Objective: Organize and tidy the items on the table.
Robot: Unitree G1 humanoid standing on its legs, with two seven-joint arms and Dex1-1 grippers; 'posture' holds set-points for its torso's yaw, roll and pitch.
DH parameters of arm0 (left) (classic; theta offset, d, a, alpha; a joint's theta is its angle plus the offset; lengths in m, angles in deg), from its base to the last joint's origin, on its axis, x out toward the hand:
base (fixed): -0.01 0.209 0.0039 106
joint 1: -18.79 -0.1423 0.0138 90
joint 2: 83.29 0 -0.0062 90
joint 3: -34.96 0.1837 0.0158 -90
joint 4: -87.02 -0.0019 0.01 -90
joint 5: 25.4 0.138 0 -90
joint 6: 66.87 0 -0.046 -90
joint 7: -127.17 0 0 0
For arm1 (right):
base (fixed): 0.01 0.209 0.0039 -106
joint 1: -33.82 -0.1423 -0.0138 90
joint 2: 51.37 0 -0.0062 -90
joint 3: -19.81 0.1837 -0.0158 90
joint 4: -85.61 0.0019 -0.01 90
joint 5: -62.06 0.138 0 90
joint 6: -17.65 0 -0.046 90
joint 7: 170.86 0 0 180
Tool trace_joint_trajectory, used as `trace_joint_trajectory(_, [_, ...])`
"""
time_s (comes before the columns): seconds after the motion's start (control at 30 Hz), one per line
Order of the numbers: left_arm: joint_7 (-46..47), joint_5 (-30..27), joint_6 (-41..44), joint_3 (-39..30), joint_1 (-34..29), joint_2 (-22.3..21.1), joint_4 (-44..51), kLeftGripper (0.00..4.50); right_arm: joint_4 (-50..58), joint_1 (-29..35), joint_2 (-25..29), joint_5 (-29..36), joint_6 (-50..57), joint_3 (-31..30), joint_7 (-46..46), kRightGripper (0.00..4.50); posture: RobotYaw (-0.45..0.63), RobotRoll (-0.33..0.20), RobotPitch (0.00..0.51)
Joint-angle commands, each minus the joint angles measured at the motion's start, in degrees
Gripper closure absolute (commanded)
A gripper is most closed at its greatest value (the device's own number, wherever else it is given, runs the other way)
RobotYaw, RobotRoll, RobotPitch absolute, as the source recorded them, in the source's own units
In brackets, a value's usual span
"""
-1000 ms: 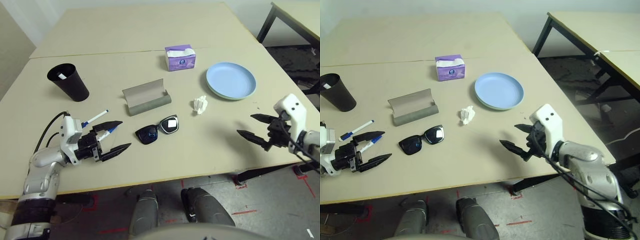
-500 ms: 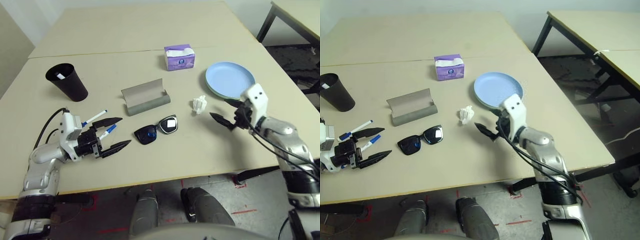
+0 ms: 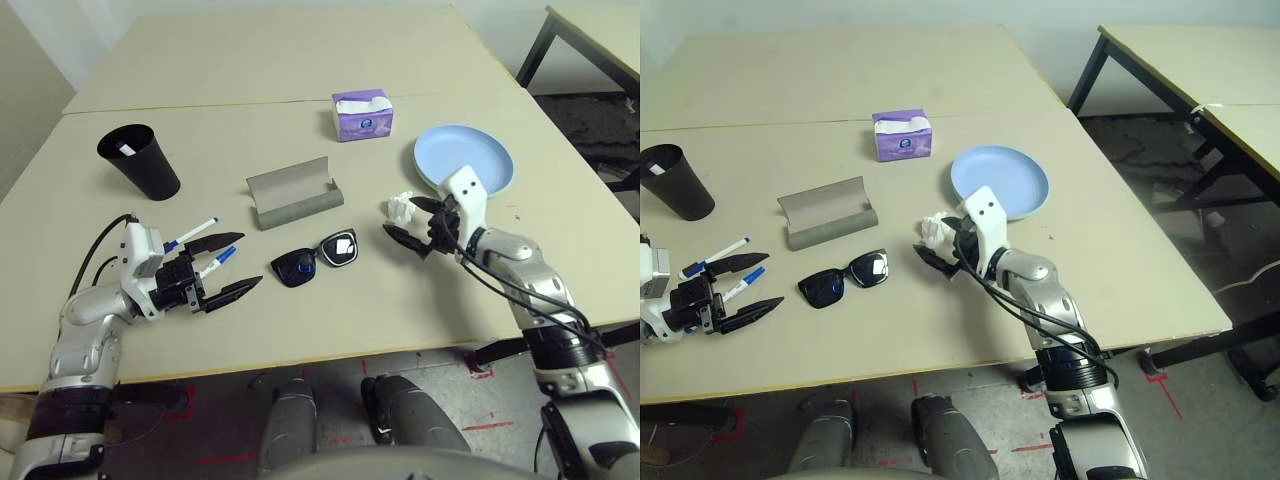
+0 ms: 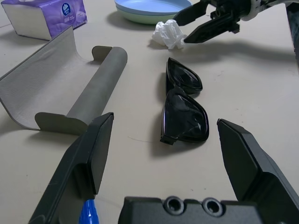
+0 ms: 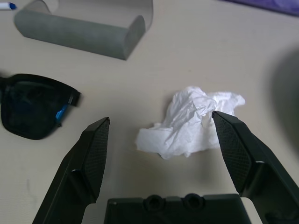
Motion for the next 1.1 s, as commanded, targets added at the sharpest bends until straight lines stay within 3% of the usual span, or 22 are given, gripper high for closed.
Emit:
trace_joint_trajectory(0.03, [-0.2, 1.2, -0.8, 0.4, -0.9, 0.1, 0.2, 0.00, -2.6, -2.1, -0.1, -2.1, -0.7, -1.4, 0.8, 0.04, 0.00, 0.000, 0.134])
trace_joint_trajectory(0.4, [0.6, 1.4, -0.7, 0.6, -2.2, 0.5, 2.2, 0.00, -9.5, -8.7, -1.2, -4.7, 1.1, -1.1, 5.2, 0.04, 0.00, 0.000, 0.133])
trace_joint_trajectory(0.5, [1.0, 1.3, -0.7, 0.4, -1.7, 0.8, 2.5, 0.00, -9.1, -8.3, -1.0, -4.5, 1.5, -1.2, 4.5, 0.62, 0.00, 0.000, 0.132])
trace_joint_trajectory(0.57, [1.3, 1.1, -0.6, 0.3, -1.1, 0.9, 2.5, 0.00, -8.4, -7.9, -0.7, -4.3, 2.2, -1.2, 4.0, 1.31, 0.00, 0.000, 0.130])
trace_joint_trajectory(0.73, [1.8, 1.0, -0.9, 0.2, 0.2, 1.3, 2.5, 0.00, -6.2, -7.5, -0.3, -3.6, 4.4, -0.9, 3.0, 0.03, 0.00, 0.000, 0.120])
trace_joint_trajectory(0.8, [2.0, 1.0, -1.1, 0.2, 1.0, 1.5, 2.5, 0.00, -5.6, -7.7, -0.3, -3.3, 5.4, -0.9, 2.6, 0.41, 0.00, 0.000, 0.118])
trace_joint_trajectory(1.1, [3.7, 0.3, -1.2, -0.3, 5.0, 2.1, 3.9, 0.00, -4.2, -8.3, -0.3, -2.1, 7.4, -0.5, 2.0, 3.76, 0.01, 0.000, 0.111])
